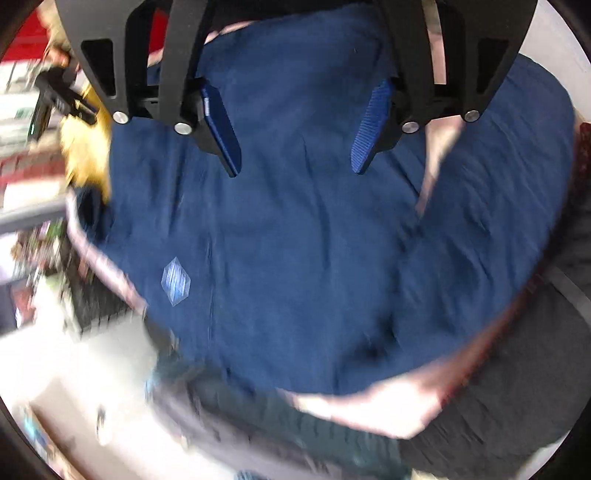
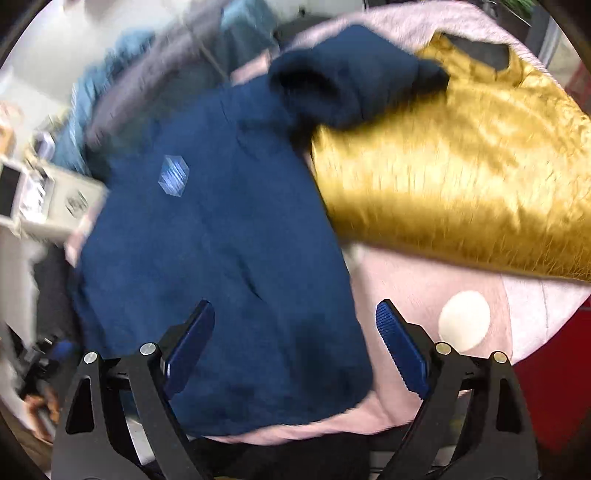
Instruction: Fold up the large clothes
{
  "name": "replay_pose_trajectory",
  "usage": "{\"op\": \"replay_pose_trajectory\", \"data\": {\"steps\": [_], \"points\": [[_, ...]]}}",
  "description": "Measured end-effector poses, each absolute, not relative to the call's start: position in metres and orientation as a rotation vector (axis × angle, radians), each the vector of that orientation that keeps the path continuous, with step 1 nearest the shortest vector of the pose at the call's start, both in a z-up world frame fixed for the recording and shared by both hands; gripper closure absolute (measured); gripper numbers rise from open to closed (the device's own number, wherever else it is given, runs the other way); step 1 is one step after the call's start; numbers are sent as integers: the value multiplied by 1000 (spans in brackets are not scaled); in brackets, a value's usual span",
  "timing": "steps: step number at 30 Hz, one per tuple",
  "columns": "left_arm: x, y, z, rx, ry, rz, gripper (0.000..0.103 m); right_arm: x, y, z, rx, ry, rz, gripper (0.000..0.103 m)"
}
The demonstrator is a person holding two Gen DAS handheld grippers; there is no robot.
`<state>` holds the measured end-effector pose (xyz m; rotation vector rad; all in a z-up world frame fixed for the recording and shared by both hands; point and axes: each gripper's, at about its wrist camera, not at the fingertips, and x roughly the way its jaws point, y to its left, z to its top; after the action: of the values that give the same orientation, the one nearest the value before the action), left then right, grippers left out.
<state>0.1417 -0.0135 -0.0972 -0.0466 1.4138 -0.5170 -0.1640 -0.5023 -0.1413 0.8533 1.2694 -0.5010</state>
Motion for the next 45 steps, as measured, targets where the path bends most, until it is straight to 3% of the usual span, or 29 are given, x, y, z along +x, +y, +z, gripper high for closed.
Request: {"op": "replay_pose_trajectory", "data": {"steps": [2, 5, 6, 8, 10, 14, 18, 27, 45], "points": [[124, -31, -124, 70, 1440, -551, 38, -169, -492, -172, 804, 1349, -526, 15], [100, -51, -168, 239, 1498, -578, 24, -175, -479, -222, 715, 1500, -560, 15], [97, -53, -182, 265, 1537, -570, 23, -179, -477, -235, 731, 1526, -574, 15], [91, -53, -215, 273, 1646, -525, 22, -181, -478, -242, 784, 1516, -589, 15], [91, -51, -225, 255, 1636, -508, 20, -177, -479, -243, 770, 1530, -600, 13], [94, -55, -234, 242, 1629, -514, 7, -166, -477, -240, 682, 1558, -574, 13], [91, -60, -238, 290, 1611, -488, 7, -161, -481, -223, 672, 1551, -587, 13], [96, -49, -203, 186, 1524, -421, 7, -141, -503, -127, 480, 1192, -566, 8], [68, 11, -173, 52, 1520, -250, 7, -89, -598, -123, 317, 1195, -607, 8]]}}
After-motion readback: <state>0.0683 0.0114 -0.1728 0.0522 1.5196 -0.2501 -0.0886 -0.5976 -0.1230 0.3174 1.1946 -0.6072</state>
